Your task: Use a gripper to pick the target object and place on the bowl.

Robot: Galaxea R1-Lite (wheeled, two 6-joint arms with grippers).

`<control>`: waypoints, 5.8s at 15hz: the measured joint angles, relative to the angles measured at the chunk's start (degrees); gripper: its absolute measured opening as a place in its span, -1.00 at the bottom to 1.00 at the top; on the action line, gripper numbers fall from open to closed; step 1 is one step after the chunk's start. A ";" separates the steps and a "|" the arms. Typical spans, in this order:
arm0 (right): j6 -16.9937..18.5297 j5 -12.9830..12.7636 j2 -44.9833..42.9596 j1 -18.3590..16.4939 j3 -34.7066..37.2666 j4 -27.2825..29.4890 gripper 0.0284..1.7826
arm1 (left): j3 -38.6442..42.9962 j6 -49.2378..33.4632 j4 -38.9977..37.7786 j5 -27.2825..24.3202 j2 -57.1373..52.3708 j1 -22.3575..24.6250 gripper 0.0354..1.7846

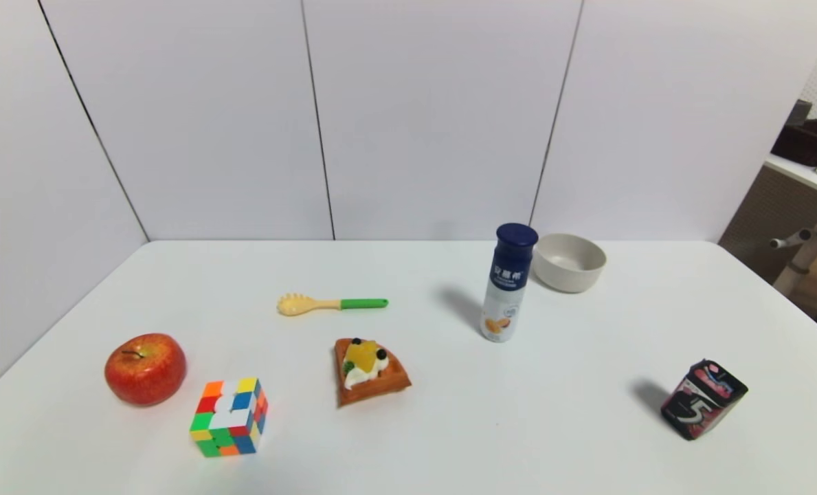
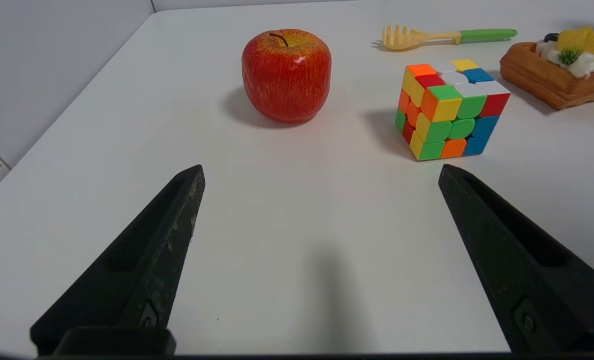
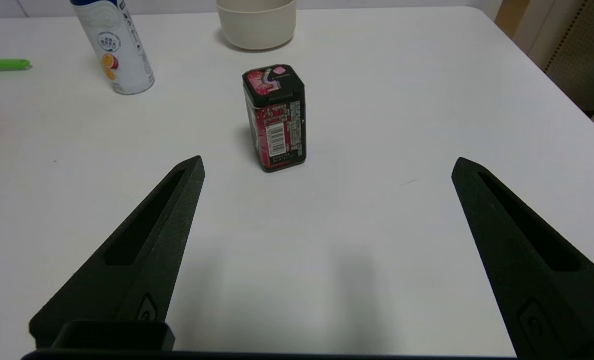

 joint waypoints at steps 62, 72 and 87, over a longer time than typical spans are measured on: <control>-25.15 6.50 93.42 0.68 -86.00 45.84 -0.19 | 0.00 0.00 0.00 0.02 0.00 0.00 0.89; -24.71 9.94 111.67 3.43 -102.40 28.03 -0.19 | 0.00 0.02 0.00 0.02 0.00 0.00 0.89; -27.68 8.90 116.36 3.54 -102.25 33.46 0.32 | 0.00 0.02 0.00 0.02 0.00 0.00 0.89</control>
